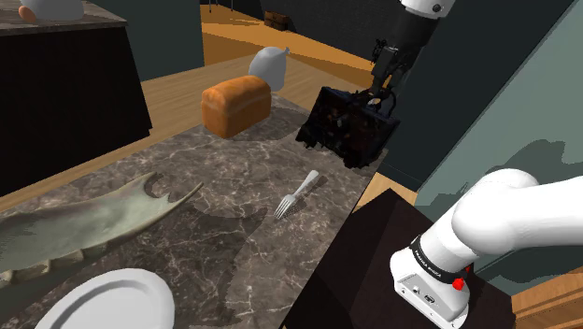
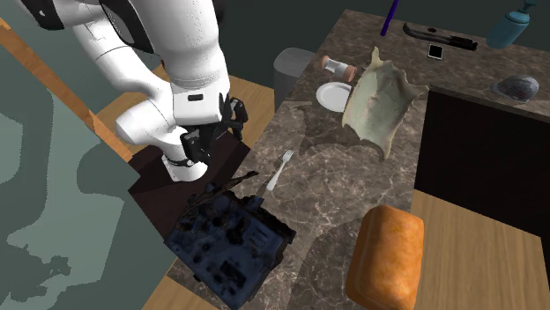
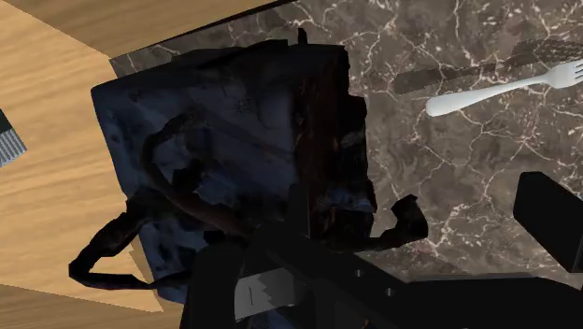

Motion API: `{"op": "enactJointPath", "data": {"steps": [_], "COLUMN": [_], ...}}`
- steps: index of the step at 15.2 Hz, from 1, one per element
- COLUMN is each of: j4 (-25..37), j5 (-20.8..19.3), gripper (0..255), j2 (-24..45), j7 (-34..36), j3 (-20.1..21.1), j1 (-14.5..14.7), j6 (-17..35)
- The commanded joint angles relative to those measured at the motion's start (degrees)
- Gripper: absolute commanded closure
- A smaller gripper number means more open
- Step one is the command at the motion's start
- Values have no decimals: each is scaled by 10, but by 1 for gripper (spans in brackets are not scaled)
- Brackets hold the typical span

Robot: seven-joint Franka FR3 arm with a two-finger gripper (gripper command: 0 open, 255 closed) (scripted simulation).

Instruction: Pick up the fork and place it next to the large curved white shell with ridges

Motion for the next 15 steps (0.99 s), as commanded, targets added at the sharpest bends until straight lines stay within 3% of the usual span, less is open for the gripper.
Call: {"op": "enactJointPath", "data": {"steps": [1,8,15], "j4": [0,-128,-187], "j5": [0,69,154], "gripper": [0,0,0], "j2": [0,-61,-39], "j7": [0,253,515], "j3": [0,115,263], "j1": [0,-32,-65], "j6": [0,79,173]}}
